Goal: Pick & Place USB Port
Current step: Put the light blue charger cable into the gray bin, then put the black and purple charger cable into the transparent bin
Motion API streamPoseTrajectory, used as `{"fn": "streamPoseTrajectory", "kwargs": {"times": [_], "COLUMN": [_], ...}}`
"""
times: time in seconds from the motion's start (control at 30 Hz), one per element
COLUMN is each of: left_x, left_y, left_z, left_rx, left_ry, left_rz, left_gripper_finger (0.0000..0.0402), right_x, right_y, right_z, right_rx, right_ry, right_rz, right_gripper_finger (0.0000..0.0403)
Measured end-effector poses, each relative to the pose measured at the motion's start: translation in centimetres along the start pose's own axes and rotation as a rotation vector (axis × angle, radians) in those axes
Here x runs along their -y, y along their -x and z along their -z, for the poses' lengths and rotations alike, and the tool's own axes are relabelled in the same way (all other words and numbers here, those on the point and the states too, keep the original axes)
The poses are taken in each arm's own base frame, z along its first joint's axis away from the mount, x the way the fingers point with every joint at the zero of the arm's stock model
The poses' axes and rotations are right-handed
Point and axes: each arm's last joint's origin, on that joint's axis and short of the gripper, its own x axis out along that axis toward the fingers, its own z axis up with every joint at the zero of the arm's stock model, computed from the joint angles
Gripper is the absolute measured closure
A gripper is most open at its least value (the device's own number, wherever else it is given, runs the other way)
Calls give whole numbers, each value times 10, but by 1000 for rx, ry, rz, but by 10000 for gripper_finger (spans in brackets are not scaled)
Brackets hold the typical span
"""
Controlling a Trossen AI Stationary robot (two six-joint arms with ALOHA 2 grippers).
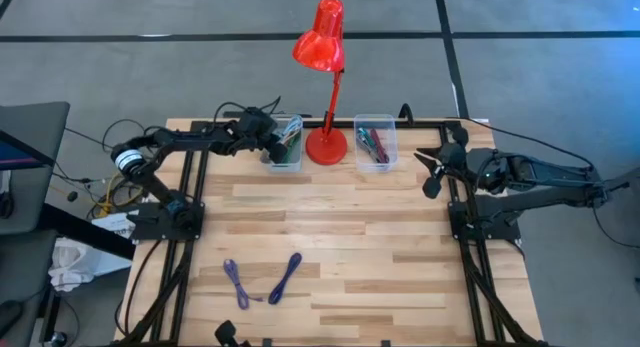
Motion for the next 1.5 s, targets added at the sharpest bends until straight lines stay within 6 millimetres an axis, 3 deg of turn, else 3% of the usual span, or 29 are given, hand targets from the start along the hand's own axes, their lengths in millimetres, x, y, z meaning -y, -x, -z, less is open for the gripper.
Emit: {"fn": "streamPoseTrajectory", "kwargs": {"times": [0.2, 0.57, 0.77, 0.93, 1.2, 1.33, 1.5], "left_x": [0, 1, 10, 17, 13, 23, 49], "left_y": [0, 0, 4, 27, 71, 92, 110], "left_z": [-3, -6, -8, -22, -41, -40, -25], "left_rx": [35, 57, 73, 166, 322, 306, 153], "left_ry": [0, -3, -22, -81, -24, 37, 7], "left_rz": [-2, -3, 25, 39, 21, 278, 551], "left_gripper_finger": [383, 314, 304, 305, 306, 306, 312], "right_x": [0, 0, 0, 0, 0, 0, 0], "right_y": [0, 0, 0, 0, 0, 0, 0], "right_z": [0, 0, 1, 1, 1, 1, 1], "right_rx": [0, -1, -5, -8, -8, -8, -12], "right_ry": [0, 1, 4, 6, 6, 6, 9], "right_rz": [0, 0, 0, 1, 1, 1, 1], "right_gripper_finger": [345, 345, 345, 345, 345, 345, 345]}}
